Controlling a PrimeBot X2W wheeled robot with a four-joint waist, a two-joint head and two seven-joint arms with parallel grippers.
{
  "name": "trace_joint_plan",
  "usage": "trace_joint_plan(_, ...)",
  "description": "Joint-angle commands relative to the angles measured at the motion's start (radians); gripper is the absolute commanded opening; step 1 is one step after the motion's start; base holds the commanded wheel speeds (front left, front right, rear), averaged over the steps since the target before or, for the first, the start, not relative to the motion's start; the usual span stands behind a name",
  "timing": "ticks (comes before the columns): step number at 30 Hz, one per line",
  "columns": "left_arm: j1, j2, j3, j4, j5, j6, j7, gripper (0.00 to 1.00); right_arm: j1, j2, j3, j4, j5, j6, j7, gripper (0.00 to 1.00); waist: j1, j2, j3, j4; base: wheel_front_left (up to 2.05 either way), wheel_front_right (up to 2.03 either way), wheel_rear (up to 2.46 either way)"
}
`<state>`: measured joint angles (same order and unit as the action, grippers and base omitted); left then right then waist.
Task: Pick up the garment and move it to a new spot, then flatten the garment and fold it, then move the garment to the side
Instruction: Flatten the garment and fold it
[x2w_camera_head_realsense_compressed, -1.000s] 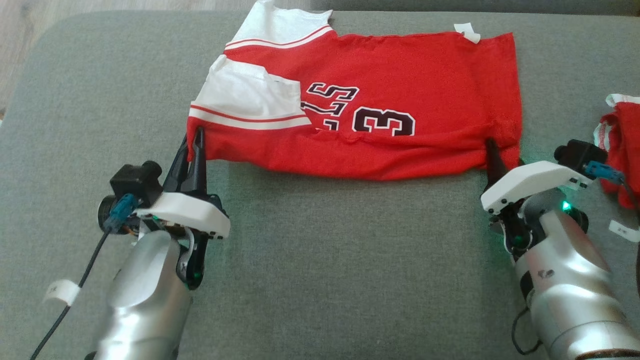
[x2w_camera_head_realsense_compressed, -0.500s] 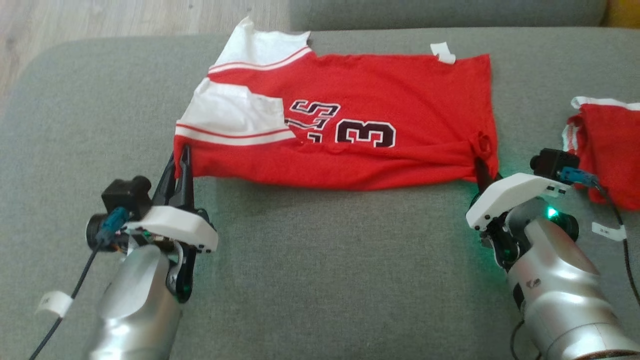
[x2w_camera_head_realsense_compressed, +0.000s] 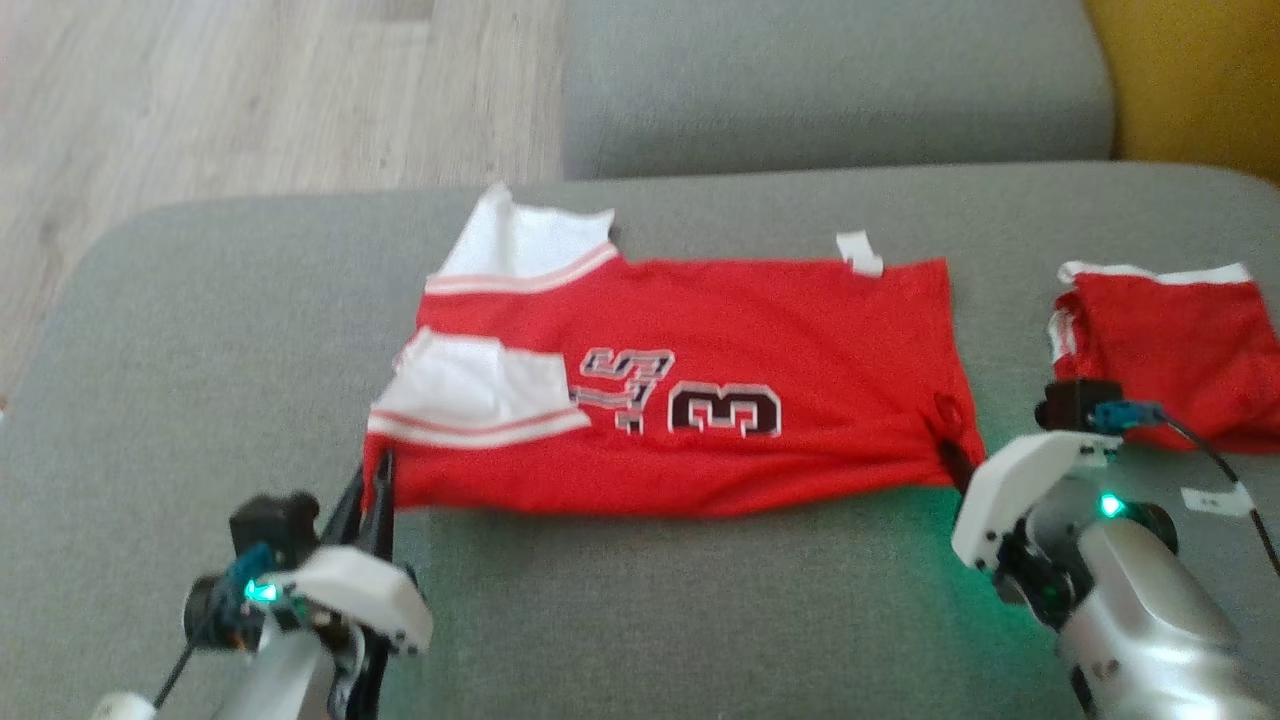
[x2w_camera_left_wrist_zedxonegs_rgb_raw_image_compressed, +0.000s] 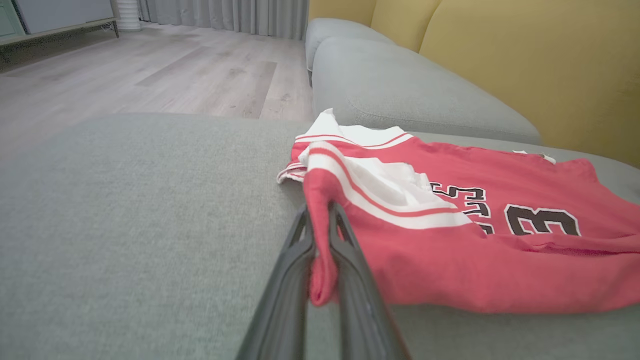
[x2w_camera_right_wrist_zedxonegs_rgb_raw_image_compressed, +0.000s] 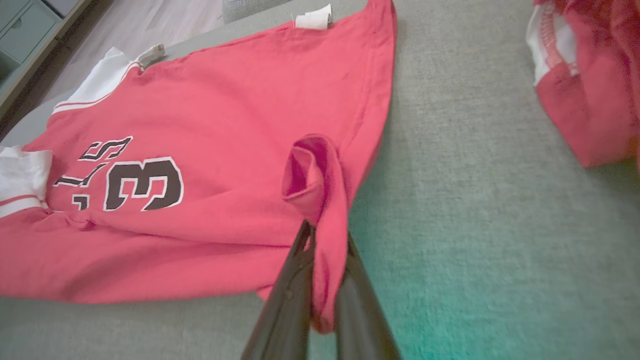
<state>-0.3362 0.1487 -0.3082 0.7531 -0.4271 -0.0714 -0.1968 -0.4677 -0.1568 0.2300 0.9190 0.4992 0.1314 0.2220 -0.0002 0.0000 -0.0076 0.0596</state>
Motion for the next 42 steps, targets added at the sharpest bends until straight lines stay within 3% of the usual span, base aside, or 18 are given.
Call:
trace_joint_plan(1,-0.009,0.034,0.026,-0.043,-0.013,0.001,0.009,0.00,-0.002,-0.024,0.025,-0.061,0.012,-0.001,0.018,0.00,0.0002,0.0000,-0.036,-0.016,0.00,0.00,0.00)
trace_joint_plan(11,0.208,0.077,0.012,-0.292,-0.031,0.056,0.138,0.00,0.236,-0.106,-0.001,-0.414,0.045,-0.001,0.204,0.00,0.0002,0.0000,-0.074,-0.038,0.00,0.00,0.00)
trace_joint_plan(20,0.299,0.095,-0.019,-0.460,-0.033,0.095,0.252,0.00,0.397,-0.056,-0.113,-0.615,-0.019,-0.001,0.312,0.00,0.0002,0.0000,-0.054,-0.041,0.00,0.00,0.00)
trace_joint_plan(21,0.298,0.105,-0.019,-0.465,-0.031,0.096,0.258,0.00,0.407,-0.042,-0.135,-0.644,-0.049,-0.001,0.303,0.93,0.0002,0.0000,-0.045,-0.043,0.00,0.00,0.00)
trace_joint_plan(22,0.295,0.109,-0.018,-0.465,-0.028,0.098,0.257,0.35,0.411,-0.034,-0.144,-0.654,-0.060,-0.001,0.304,1.00,0.0002,0.0000,-0.041,-0.044,0.00,0.00,0.00)
trace_joint_plan(23,0.291,0.111,-0.014,-0.467,-0.027,0.102,0.251,0.91,0.414,-0.025,-0.155,-0.664,-0.069,-0.001,0.301,1.00,0.0002,0.0000,-0.037,-0.045,0.00,0.00,0.00)
trace_joint_plan(24,0.291,0.111,-0.014,-0.467,-0.027,0.102,0.251,0.91,0.414,-0.025,-0.155,-0.664,-0.069,-0.001,0.301,1.00,0.0002,0.0000,-0.037,-0.045,0.00,0.00,0.00)
trace_joint_plan(25,0.286,0.113,-0.009,-0.468,-0.026,0.107,0.245,1.00,0.414,-0.016,-0.166,-0.675,-0.078,-0.001,0.294,1.00,0.0002,0.0000,-0.033,-0.046,0.00,0.00,0.00)
trace_joint_plan(32,0.235,0.110,0.037,-0.500,-0.025,0.131,0.137,1.00,0.380,0.012,-0.211,-0.752,-0.173,-0.001,0.155,1.00,0.0002,0.0000,-0.011,-0.053,0.00,0.00,0.00)
trace_joint_plan(36,0.199,0.091,0.058,-0.542,-0.037,0.118,0.039,1.00,0.358,0.008,-0.180,-0.787,-0.224,-0.001,-0.018,1.00,0.0002,0.0000,-0.003,-0.059,0.00,0.00,0.00)
trace_joint_plan(42,0.150,0.084,0.060,-0.554,-0.043,0.090,-0.004,1.00,0.334,0.050,-0.179,-0.791,-0.243,-0.001,-0.153,1.00,0.0002,0.0000,0.028,-0.081,0.00,0.00,0.00)
